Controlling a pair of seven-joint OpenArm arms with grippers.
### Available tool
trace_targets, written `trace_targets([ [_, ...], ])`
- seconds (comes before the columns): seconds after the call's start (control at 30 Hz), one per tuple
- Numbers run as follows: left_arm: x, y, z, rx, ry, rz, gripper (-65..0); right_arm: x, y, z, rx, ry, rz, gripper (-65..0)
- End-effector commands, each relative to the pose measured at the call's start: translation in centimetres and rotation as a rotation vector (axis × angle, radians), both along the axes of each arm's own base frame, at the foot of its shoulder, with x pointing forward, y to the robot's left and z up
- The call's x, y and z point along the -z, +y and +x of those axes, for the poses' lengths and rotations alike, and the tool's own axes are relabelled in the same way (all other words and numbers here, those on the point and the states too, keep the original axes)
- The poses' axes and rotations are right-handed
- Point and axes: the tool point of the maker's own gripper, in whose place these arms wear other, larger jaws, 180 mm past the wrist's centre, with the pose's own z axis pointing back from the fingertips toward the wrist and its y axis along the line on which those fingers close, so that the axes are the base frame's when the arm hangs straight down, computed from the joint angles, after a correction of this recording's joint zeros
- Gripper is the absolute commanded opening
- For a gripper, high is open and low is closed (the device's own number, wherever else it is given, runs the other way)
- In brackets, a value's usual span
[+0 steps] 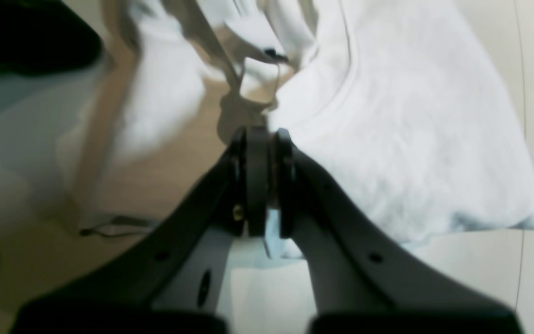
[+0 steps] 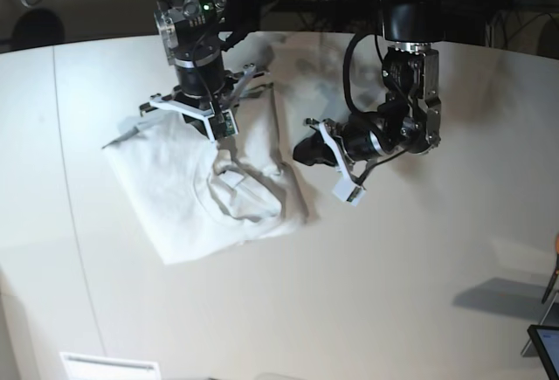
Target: Fold the T-shirt properly
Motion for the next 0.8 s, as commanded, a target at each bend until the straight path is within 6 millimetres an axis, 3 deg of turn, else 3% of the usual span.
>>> trace_targets([
  [0.0,-0.8,0.0,0.7,0.002,-0.025,-0.001,-65.0,-1.4,0.5,0.8,-0.005,-0.05,0.015,-64.6],
  [0.1,-0.8,0.0,0.7,0.002,-0.025,-0.001,-65.0,-1.8,2.5,0.3,-0.042,-0.044,0.043,-64.6],
  [0.27,-0.8,-0.4,0.7,0.002,-0.024,-0.011,-65.0,-2.9,4.0,0.6,-0.056,-0.051,0.079,-64.6],
  [0.33,-0.3,-0.4,0.5,0.0,-0.005,-0.012,-65.0,-3.3,4.1,0.7,-0.052,-0.058,0.059,-64.6],
  [0.53,0.9,-0.5,0.1,-0.017,0.035,-0.033,-65.0,-5.5,7.3,0.1,-0.114,-0.125,0.006,-64.6],
  [0.77,0.8,-0.5,0.2,-0.017,0.029,-0.033,-65.0,-6.5,8.4,0.5,-0.148,-0.154,-0.014,-64.6],
])
